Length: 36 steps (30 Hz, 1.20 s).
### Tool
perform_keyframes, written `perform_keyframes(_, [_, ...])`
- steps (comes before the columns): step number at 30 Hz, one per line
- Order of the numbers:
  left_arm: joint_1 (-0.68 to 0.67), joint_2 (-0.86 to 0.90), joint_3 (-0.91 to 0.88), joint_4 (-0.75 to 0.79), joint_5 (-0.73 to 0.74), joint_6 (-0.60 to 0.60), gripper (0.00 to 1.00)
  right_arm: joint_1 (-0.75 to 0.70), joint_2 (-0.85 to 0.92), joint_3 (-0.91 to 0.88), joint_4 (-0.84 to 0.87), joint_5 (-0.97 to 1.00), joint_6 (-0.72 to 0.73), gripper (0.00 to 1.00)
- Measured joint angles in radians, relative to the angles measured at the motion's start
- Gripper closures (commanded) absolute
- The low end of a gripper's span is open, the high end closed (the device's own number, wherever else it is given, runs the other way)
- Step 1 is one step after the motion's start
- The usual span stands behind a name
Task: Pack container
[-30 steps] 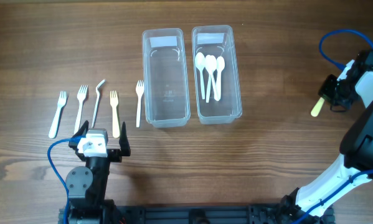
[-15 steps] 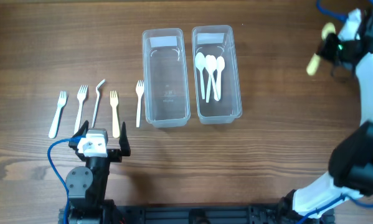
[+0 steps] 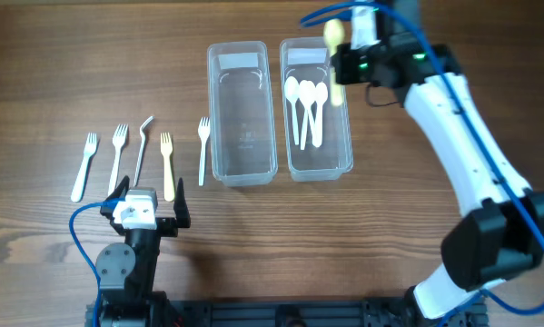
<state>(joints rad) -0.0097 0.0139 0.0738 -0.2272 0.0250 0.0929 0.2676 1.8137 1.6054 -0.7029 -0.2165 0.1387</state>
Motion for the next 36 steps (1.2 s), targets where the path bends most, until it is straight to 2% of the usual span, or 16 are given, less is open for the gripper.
perform_keyframes(6, [0.0, 0.0, 0.0, 0.0, 0.0, 0.0, 0.0, 0.044, 0.113, 0.0, -0.012, 0.019, 0.0, 0.94])
perform_keyframes(8, [0.0, 0.0, 0.0, 0.0, 0.0, 0.0, 0.0, 0.048, 0.149, 0.0, -0.013, 0.019, 0.0, 0.69])
perform_keyframes(9, [0.0, 0.0, 0.0, 0.0, 0.0, 0.0, 0.0, 0.049, 0.162, 0.0, -0.012, 0.019, 0.003, 0.64])
perform_keyframes(16, [0.0, 0.0, 0.0, 0.0, 0.0, 0.0, 0.0, 0.049, 0.175, 0.025, 0.001, 0.039, -0.036, 0.46])
perform_keyframes(21, [0.0, 0.0, 0.0, 0.0, 0.0, 0.0, 0.0, 0.033, 0.166, 0.139, -0.013, 0.118, -0.047, 0.44])
perform_keyframes(29, [0.0, 0.0, 0.0, 0.0, 0.0, 0.0, 0.0, -0.157, 0.125, 0.218, -0.016, 0.27, -0.054, 0.34])
perform_keyframes(33, [0.0, 0.0, 0.0, 0.0, 0.0, 0.0, 0.0, -0.292, 0.125, 0.218, -0.021, 0.303, -0.054, 0.14])
perform_keyframes(35, [0.0, 0.0, 0.0, 0.0, 0.0, 0.0, 0.0, -0.365, 0.125, 0.218, -0.013, 0.312, -0.059, 0.0])
perform_keyframes(36, [0.0, 0.0, 0.0, 0.0, 0.0, 0.0, 0.0, -0.385, 0.125, 0.218, -0.014, 0.315, -0.061, 0.01])
